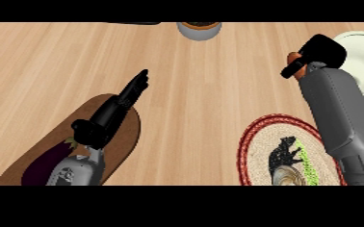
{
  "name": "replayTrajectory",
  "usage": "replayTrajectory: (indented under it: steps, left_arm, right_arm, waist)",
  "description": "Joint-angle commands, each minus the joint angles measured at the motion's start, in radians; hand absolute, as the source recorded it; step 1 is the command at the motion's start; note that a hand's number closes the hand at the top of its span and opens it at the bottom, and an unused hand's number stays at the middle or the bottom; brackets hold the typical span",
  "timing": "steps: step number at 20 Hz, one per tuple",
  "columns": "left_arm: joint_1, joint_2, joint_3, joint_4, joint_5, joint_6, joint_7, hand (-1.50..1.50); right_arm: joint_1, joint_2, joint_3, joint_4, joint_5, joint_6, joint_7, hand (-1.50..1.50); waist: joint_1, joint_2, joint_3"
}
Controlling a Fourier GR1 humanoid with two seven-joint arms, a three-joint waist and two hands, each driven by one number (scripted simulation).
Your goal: Pick the sweet potato from the placemat and place it in the bowl
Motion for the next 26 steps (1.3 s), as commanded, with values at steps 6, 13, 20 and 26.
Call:
replayTrajectory:
  steps: [6,13,20,26]
  left_arm:
    - [-0.003,-0.001,0.000,0.039,-0.025,0.008,-0.034,0.00]
    - [0.019,-0.007,0.007,-0.024,-0.012,0.022,0.022,0.00]
    - [0.013,0.032,0.047,0.005,0.009,-0.019,-0.036,0.00]
    - [0.010,-0.034,0.002,0.032,-0.051,0.053,-0.024,0.00]
  right_arm:
    - [-0.225,-0.028,-0.013,0.085,0.151,-0.394,0.094,1.50]
    - [-0.294,-0.105,-0.121,0.283,0.135,-0.585,0.053,1.50]
    - [-0.288,-0.215,-0.102,0.461,0.224,-0.620,0.045,1.50]
    - [-0.275,-0.316,-0.112,0.548,0.250,-0.693,-0.028,1.50]
  waist:
    - [-0.024,-0.002,0.000]
    - [-0.036,-0.009,0.001]
    - [-0.034,-0.004,0.000]
    - [-0.039,-0.003,0.001]
